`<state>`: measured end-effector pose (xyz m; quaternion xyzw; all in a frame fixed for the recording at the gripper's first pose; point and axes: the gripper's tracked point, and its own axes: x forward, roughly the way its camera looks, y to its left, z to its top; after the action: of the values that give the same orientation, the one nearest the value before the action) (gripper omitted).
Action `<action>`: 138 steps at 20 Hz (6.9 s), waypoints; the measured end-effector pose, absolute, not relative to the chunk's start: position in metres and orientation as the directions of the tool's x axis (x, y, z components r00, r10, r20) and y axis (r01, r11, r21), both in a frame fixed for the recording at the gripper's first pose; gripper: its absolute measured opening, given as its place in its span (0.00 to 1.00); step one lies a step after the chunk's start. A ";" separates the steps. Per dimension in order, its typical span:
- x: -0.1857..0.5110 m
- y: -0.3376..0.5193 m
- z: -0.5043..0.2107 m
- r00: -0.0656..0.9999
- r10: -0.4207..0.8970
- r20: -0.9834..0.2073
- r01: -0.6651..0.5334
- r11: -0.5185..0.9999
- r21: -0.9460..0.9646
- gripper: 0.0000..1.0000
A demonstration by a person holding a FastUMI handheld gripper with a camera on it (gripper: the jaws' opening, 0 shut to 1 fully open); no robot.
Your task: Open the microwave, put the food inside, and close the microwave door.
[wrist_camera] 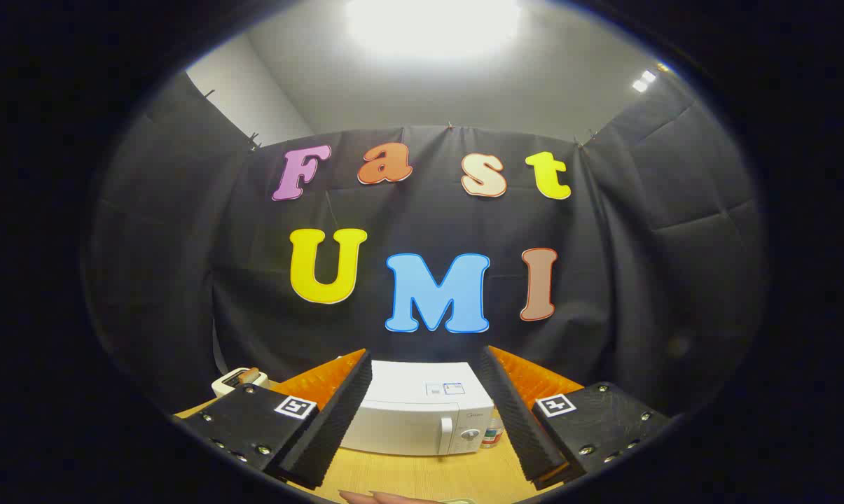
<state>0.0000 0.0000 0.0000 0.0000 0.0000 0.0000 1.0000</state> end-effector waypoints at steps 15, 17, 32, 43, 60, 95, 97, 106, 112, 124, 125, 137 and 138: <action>-0.005 0.012 0.008 0.999 0.033 0.041 -0.034 0.999 0.015 0.98; -0.004 0.012 0.008 0.998 0.034 0.048 -0.035 0.999 0.013 0.98; 0.036 -0.011 -0.064 0.999 0.006 0.047 -0.006 1.000 0.000 0.98; 0.104 -0.048 -0.204 0.997 -0.047 -0.061 0.048 0.999 0.005 0.98; 0.187 -0.046 -0.332 0.985 -0.006 -0.173 0.014 0.999 0.047 0.68; -0.042 0.112 -0.315 0.881 0.415 -0.226 -0.395 0.909 0.132 0.08; -0.059 0.142 -0.313 0.872 0.440 -0.216 -0.416 0.897 0.145 0.08; -0.085 0.229 -0.306 0.973 0.185 -0.140 -0.181 0.983 0.045 0.07; -0.088 0.278 -0.306 0.992 0.033 -0.124 -0.031 0.999 0.019 0.08; -0.168 0.283 -0.298 0.897 0.414 -0.156 -0.425 0.904 -0.051 0.95; -0.171 0.275 -0.296 0.890 0.432 -0.146 -0.443 0.895 -0.055 0.95; -0.172 0.126 -0.323 0.880 0.455 -0.137 -0.461 0.887 -0.014 0.95; -0.168 0.109 -0.331 0.889 0.434 -0.147 -0.440 0.898 -0.011 0.95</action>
<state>-0.1685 0.1087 -0.3312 -0.0218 0.0704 0.2250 0.9716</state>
